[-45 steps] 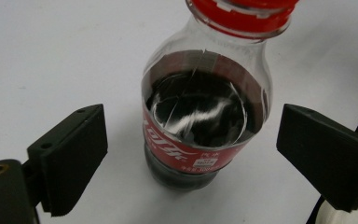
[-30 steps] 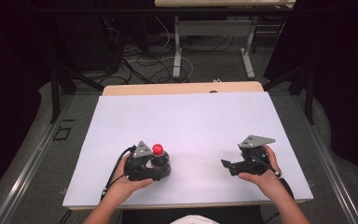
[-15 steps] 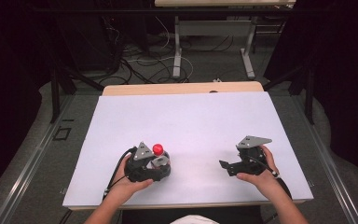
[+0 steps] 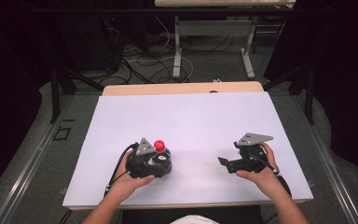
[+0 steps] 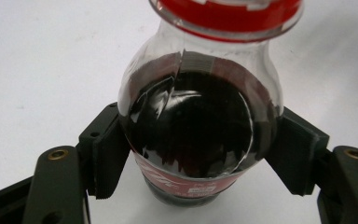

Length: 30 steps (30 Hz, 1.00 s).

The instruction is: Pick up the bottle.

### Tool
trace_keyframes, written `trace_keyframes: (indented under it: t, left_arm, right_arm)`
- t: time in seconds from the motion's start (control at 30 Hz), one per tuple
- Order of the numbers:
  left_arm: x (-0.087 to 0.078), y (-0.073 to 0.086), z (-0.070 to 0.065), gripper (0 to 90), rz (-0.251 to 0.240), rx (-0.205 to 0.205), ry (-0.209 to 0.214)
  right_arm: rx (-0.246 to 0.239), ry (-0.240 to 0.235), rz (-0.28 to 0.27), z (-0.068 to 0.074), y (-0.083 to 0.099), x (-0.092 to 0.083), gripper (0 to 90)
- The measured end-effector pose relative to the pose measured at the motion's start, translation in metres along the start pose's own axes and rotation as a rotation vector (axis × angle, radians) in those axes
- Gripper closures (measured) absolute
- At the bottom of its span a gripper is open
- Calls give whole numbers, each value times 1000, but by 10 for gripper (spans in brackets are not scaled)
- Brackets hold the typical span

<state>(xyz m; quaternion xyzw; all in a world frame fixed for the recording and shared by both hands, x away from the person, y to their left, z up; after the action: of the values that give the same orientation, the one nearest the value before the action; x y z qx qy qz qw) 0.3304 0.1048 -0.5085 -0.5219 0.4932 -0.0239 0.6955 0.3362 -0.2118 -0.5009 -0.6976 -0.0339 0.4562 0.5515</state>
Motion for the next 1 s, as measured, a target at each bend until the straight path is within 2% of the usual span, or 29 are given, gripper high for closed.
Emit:
trace_keyframes:
  t: [0.13,0.27,0.37,0.43,0.57,0.63,0.77,0.87,1.0]
  left_arm:
    - [2,-11,0,295,-3,5,2]
    - [7,-22,-2,295,-11,17,18]
    - [13,-30,-4,295,-13,19,29]
    - [17,-35,-6,295,-13,27,27]
    - [25,-42,-8,296,-14,16,35]
    - [28,-45,-9,296,-9,22,34]
    - [34,-50,-12,296,-7,30,33]
    - [37,-53,-14,297,-11,34,26]
    - [39,-54,-17,299,-6,46,27]
  right_arm:
    - [0,-13,-20,2,-10,-1,164]
    - [-16,-26,-31,4,-24,-3,228]
    - [-29,-63,-37,8,-36,-4,284]
    - [-20,-89,-30,12,-45,-4,326]
    - [-4,-134,-49,19,-62,-1,362]
    - [-13,-144,-42,23,-69,1,367]
    - [-39,-176,-69,32,-82,8,377]
    - [-82,-183,-90,40,-91,12,383]
    - [-81,-194,-97,48,-98,15,456]
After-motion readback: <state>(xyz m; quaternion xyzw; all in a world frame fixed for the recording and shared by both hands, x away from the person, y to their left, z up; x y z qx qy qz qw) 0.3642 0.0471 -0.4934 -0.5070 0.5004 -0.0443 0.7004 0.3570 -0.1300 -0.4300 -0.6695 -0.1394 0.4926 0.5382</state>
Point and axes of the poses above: each handheld gripper's, and its own axes: x roughly forward along the jaws, y roughly out of its underside, z roughly to its left, the point moved 3 cm from there along x, roughly forward along the jaws, and after that the axes turned 1 degree about -y, right-handed, at the moved point
